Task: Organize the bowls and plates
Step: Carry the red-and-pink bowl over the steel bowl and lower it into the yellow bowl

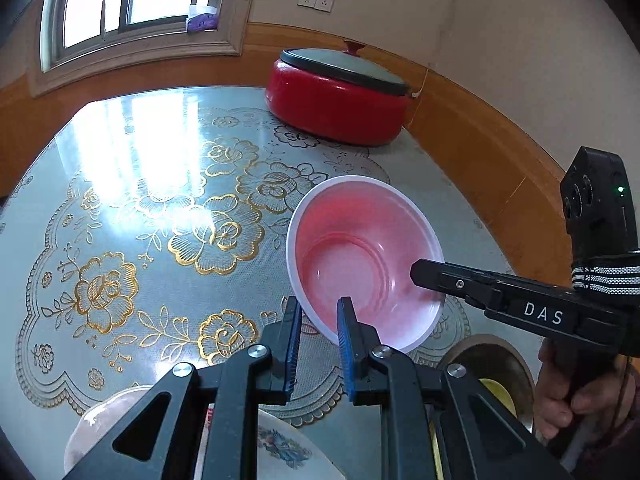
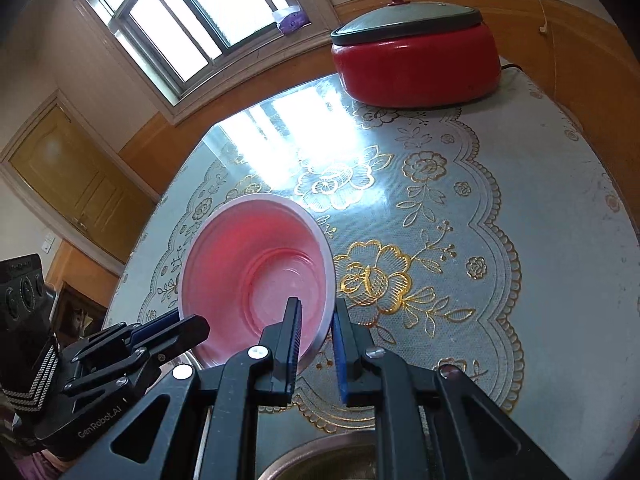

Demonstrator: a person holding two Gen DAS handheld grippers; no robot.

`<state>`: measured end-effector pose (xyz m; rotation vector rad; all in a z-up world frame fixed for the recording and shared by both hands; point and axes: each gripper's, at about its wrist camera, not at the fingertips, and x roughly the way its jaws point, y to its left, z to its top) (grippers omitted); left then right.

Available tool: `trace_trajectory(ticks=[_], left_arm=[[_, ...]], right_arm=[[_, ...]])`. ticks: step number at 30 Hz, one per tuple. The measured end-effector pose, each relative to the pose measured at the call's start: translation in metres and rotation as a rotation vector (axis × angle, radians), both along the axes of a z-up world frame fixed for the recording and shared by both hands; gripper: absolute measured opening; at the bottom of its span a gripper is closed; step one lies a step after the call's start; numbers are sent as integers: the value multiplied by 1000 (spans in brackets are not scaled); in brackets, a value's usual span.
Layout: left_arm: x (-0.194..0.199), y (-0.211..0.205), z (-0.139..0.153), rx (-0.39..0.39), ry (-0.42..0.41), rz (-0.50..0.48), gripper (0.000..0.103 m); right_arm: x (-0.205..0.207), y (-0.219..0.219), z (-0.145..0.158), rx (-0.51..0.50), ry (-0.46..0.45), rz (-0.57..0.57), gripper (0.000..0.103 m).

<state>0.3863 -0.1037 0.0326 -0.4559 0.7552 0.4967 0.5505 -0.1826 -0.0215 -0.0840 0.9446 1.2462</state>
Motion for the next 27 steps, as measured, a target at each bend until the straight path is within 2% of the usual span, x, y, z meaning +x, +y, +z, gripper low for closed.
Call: trace_trajectory(ticks=[3,19,27], left_arm=[[-4,-14,2,28,0,-15,18],[-16,-60,9,51,-28,-122,18],[-17,-79,7,25,-46,-190,18]], right_arm=[[-5,-12,-2,8,-1,-7,15],[-17,-68,-3,41,8,-83,15],[-22,-93,-6,44,8,-129,15]])
